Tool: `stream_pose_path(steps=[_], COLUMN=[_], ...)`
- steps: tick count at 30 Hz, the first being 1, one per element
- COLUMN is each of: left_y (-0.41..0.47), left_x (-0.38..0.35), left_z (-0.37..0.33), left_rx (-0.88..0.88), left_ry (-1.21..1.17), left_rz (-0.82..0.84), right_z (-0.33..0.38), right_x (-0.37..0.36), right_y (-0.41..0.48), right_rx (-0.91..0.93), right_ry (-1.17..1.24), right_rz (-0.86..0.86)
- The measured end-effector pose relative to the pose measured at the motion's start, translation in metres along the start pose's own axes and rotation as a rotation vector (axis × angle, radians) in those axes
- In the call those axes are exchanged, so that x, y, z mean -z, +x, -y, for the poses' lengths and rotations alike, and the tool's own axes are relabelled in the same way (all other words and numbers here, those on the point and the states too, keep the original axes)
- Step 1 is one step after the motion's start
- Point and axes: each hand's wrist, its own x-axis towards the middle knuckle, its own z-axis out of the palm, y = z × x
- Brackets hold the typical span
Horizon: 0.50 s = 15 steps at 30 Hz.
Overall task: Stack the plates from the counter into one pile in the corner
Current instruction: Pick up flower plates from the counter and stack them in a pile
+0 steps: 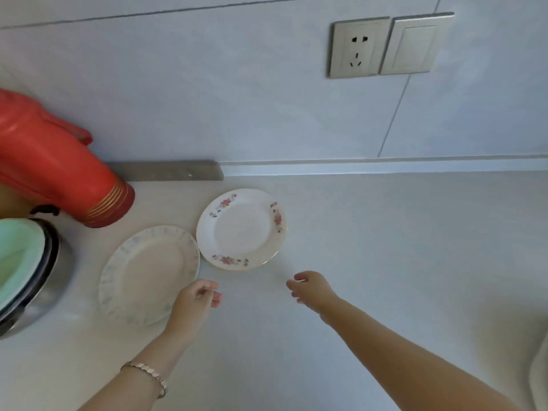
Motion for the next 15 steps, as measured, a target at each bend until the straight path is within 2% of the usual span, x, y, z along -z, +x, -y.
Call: stream_pose_path(steps=[3,6,11,13,15], left_y=[0.022,0.038,0.052,0.058,0.067], left_x=[0.023,0.035,0.036,0.04,0.05], left_z=[0.01,0.017,0.014,0.015,0.02], left_rx=[0.016,0.037,0.139,0.086,0.002], left_ry=[-0.027,-0.066,-0.219,-0.201,-0.068], left_rz=[-0.016,0.011,0.091,0.032,-0.072], right_z=[0.033,0.059,0.07,0.07,0.069], right_x=[-0.032,-0.054,-0.066,-0.061,-0.054], right_y=[0.029,0.047,0.062,0.064,0.063], right_rx=[-0.185,-0.252,-0.285,-0.244,-0.186], right_ry=[0.575,0.841,0.775,0.782,0.815], right_rz=[0.018,-0.016,-0.257,-0.291,-0.292])
